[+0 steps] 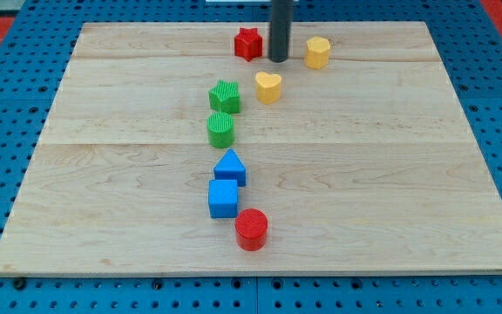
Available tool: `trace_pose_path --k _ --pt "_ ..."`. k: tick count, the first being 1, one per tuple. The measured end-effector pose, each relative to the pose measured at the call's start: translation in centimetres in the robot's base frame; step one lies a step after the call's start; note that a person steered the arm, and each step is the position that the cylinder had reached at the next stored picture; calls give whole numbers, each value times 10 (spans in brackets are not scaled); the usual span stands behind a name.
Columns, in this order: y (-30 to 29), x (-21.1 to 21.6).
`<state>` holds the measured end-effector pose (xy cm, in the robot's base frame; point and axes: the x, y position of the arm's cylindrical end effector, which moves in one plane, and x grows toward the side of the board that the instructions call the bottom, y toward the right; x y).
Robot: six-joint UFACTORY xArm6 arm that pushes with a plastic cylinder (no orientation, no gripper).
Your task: Move the red star left to the yellow hexagon
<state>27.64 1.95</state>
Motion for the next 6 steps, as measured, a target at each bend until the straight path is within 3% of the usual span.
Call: trace_pose_path --k 1,3,4,5,6 --pt "-61 0" --pt "-87 -37" --pt "-78 -44" --pt "-21 -16" --pt "-14 -2"
